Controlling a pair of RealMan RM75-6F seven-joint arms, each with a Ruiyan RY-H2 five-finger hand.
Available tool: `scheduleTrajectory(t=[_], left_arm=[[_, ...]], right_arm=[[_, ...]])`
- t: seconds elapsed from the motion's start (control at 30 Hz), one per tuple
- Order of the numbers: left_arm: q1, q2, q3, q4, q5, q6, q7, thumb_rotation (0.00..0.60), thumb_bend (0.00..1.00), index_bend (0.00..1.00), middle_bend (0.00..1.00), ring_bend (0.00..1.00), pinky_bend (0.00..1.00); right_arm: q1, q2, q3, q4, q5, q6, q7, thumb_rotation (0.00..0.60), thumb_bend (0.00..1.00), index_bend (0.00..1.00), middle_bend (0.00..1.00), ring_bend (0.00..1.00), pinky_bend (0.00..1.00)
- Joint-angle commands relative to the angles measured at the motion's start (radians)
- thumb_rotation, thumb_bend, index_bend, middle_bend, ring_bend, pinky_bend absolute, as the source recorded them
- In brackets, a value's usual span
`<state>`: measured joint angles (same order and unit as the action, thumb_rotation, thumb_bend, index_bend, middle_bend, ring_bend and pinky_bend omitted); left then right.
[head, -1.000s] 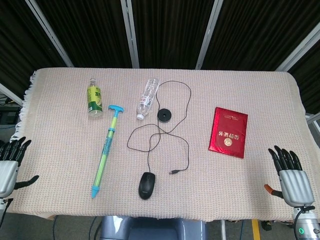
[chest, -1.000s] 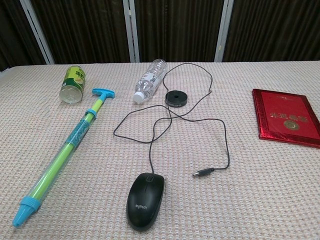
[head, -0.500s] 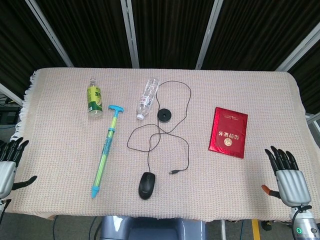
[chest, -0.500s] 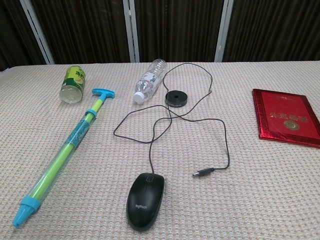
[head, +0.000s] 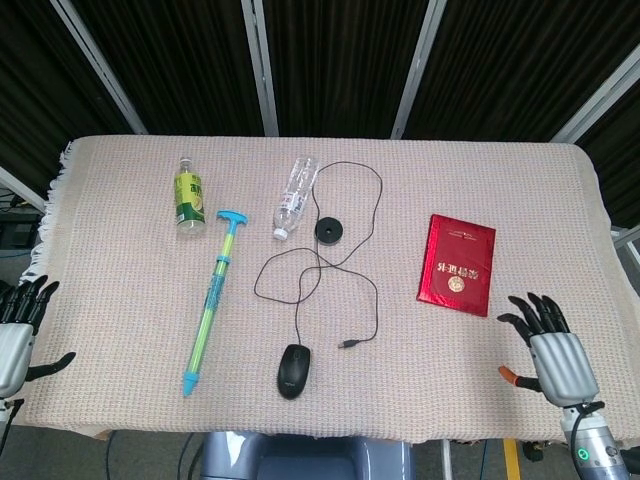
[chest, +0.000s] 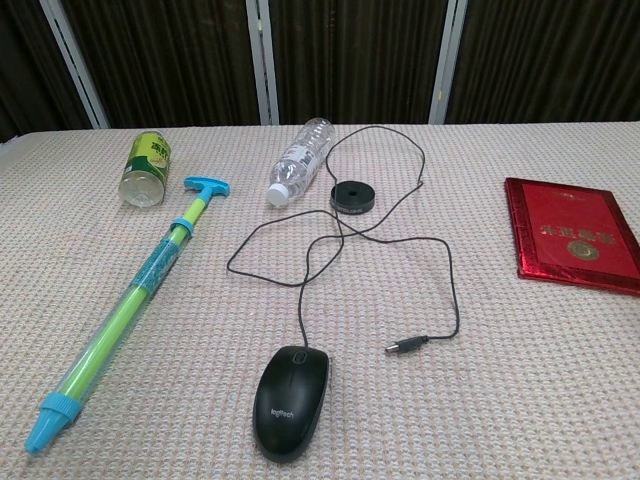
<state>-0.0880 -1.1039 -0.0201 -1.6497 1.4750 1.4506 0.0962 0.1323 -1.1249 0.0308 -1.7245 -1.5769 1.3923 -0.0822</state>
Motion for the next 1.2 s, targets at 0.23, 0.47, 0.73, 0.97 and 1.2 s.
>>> scheduleTrajectory(t=[0.23, 0.47, 0.73, 0.97, 1.2], left_arm=[[-0.005, -0.003, 0.0, -0.002, -0.004, -0.012, -0.002, 0.6, 0.11, 0.05, 0.0, 0.0, 0.0], [-0.005, 0.003, 0.003, -0.006, -0.001, -0.016, -0.019, 0.6, 0.11, 0.05, 0.0, 0.0, 0.0], [-0.006, 0.01, 0.005, -0.008, -0.002, -0.023, -0.038, 0.6, 0.12, 0.05, 0.0, 0.0, 0.0], [-0.007, 0.017, 0.004, -0.009, -0.012, -0.032, -0.055, 0.6, 0.12, 0.05, 0.0, 0.0, 0.0], [-0.007, 0.019, 0.005, -0.011, -0.014, -0.035, -0.06, 0.6, 0.12, 0.06, 0.0, 0.0, 0.0]], right_arm=[[0.175, -0.107, 0.091, -0.045, 0.1, -0.216, -0.082, 0.6, 0.09, 0.42, 0.21, 0.02, 0.0], [0.273, -0.218, 0.128, -0.038, 0.193, -0.32, -0.198, 0.6, 0.1, 0.45, 0.21, 0.02, 0.0], [0.349, -0.352, 0.146, -0.023, 0.343, -0.381, -0.336, 0.6, 0.14, 0.52, 0.23, 0.02, 0.0], [0.38, -0.434, 0.111, 0.018, 0.41, -0.388, -0.424, 0.6, 0.16, 0.52, 0.23, 0.01, 0.0], [0.392, -0.496, 0.092, 0.053, 0.452, -0.38, -0.446, 0.6, 0.2, 0.5, 0.23, 0.0, 0.0]])
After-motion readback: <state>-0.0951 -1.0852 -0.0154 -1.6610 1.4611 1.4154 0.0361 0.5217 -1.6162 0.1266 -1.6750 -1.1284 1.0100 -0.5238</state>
